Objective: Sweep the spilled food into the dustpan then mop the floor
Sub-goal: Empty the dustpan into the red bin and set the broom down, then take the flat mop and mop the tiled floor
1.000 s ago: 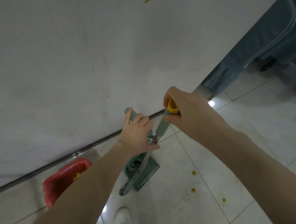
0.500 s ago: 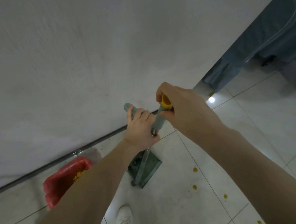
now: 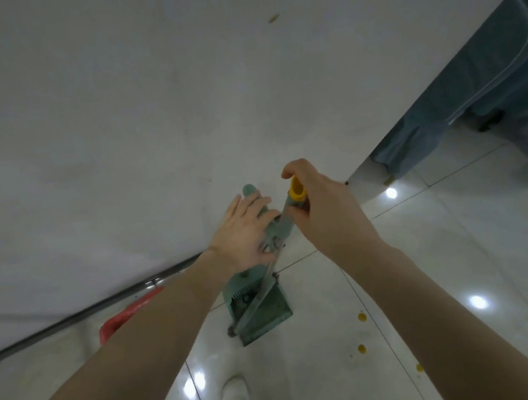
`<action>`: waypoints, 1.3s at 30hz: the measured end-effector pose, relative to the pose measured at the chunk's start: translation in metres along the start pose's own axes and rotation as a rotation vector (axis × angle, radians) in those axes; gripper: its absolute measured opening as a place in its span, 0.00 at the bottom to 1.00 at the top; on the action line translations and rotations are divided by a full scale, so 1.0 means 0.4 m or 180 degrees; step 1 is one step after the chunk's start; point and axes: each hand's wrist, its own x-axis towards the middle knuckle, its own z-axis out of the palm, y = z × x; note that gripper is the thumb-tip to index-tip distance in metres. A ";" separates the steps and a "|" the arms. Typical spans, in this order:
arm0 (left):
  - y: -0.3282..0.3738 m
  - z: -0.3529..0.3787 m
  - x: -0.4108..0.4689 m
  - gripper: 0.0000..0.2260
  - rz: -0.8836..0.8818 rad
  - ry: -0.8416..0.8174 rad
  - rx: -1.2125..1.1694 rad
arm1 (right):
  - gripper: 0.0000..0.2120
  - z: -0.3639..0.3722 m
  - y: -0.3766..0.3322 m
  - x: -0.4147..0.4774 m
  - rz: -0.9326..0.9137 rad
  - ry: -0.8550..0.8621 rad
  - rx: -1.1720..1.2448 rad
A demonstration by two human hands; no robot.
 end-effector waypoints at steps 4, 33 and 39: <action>-0.043 -0.055 -0.122 0.22 -0.0365 0.0367 -0.0301 | 0.17 -0.016 -0.008 -0.006 0.0131 0.0196 -0.0373; 0.246 -0.340 -1.512 0.11 -0.4167 0.1314 -0.0535 | 0.15 0.215 -0.804 -0.551 -0.2527 -0.0929 -0.0300; 0.108 -0.318 -1.551 0.16 -0.4231 0.1908 -0.1154 | 0.20 0.340 -1.035 -0.467 -0.3126 -0.0910 -0.0734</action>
